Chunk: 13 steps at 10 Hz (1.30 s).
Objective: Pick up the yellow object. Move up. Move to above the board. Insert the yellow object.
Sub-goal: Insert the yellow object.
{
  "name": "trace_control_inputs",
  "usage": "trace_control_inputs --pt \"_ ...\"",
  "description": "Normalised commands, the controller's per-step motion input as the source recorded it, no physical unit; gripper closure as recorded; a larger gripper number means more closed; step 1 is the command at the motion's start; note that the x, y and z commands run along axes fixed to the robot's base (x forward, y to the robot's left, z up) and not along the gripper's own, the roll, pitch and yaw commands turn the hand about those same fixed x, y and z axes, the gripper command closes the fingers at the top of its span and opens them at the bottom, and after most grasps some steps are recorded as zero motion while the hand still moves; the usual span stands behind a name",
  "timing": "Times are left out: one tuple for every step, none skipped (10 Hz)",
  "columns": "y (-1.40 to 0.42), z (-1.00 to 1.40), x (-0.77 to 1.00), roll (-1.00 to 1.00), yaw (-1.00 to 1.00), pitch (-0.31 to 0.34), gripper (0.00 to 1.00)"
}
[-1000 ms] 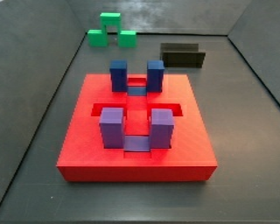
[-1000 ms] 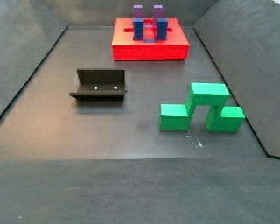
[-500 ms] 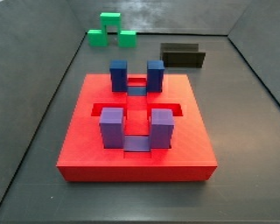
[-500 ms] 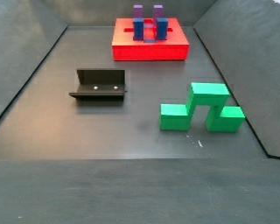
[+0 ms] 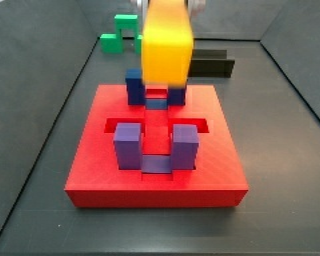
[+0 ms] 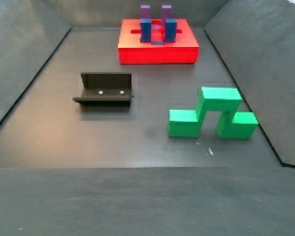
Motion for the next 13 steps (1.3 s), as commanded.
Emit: trace_control_inputs --pt "0.0 -0.9 0.05 -0.02 0.0 -0.134 1.0" --pt "0.04 -0.85 0.07 -0.06 0.0 -0.157 1.0" --pt "0.01 -0.72 0.09 -0.01 0.01 -0.12 1.0" --pt "0.0 -0.53 0.0 0.0 0.06 -0.084 1.0" --pt "0.0 -0.41 0.0 0.01 0.09 -0.07 1.0" --pt "-0.05 -0.3 -0.17 0.06 0.21 -0.059 1.0" --pt "0.0 -0.17 -0.11 0.09 0.21 -0.004 1.0" --pt "0.03 0.0 -0.03 0.06 0.04 0.009 1.0" --pt "0.0 0.0 0.0 0.01 0.07 0.004 1.0" --pt "-0.02 -0.12 0.0 0.06 0.05 -0.02 1.0" --pt "-0.11 -0.15 0.0 0.11 0.01 -0.043 1.0" --pt "-0.13 -0.2 0.0 0.16 0.01 -0.041 1.0" --pt "-0.12 -0.21 0.0 0.21 0.0 -0.011 1.0"
